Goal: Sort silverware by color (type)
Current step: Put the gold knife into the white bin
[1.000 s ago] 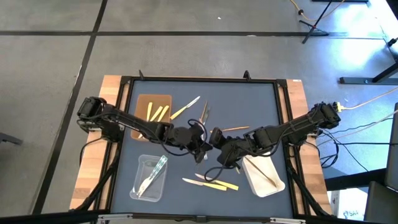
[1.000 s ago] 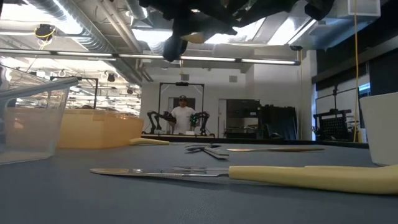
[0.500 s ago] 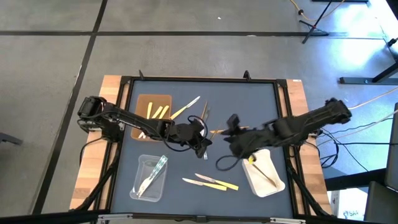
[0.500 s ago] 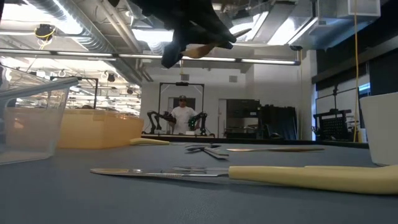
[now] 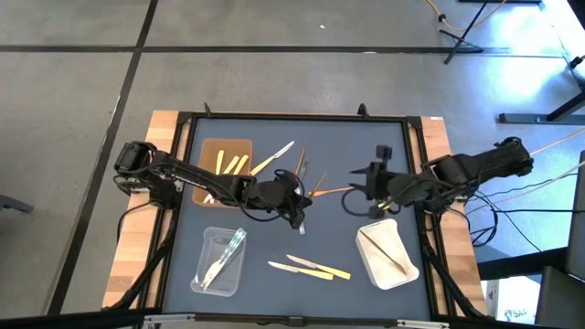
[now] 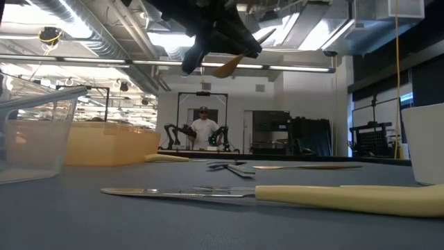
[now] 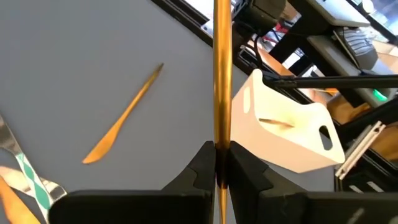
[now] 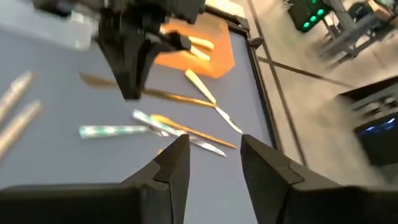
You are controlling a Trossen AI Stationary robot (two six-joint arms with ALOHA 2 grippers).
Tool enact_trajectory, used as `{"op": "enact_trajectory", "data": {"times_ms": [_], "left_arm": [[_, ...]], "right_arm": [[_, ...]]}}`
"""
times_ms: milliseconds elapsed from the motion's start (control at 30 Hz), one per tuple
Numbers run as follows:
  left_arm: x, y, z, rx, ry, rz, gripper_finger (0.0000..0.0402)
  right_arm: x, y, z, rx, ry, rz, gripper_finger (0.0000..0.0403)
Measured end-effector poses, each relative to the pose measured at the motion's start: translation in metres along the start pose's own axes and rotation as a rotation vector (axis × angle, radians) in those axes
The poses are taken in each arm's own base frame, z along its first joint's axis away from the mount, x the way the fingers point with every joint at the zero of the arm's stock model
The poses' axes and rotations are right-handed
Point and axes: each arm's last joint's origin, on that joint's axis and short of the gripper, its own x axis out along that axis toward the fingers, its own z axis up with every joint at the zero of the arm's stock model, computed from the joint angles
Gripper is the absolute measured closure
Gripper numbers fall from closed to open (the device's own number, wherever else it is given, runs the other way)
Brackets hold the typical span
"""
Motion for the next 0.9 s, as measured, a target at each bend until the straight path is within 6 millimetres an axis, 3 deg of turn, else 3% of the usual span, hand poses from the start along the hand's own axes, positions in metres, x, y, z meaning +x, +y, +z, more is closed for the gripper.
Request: {"op": "enact_trajectory", "data": {"times_ms": [167, 400, 900], "left_arm": [[0.0, -0.003, 0.005, 0.058, -0.058, -0.017, 0.0384], [-0.002, -0.011, 0.015, 0.126, -0.185, -0.06, 0.0384], [-0.009, -0.027, 0.022, 0.257, -0.338, -0.12, 0.0384]], "right_arm": [[0.013, 0.008, -0.001, 0.174, -0.062, -0.009, 0.027], [0.025, 0.0, 0.0, 0.364, -0.1, -0.047, 0.027], [0.029, -0.01, 0.018, 0.426, -0.255, 0.17, 0.027]]}}
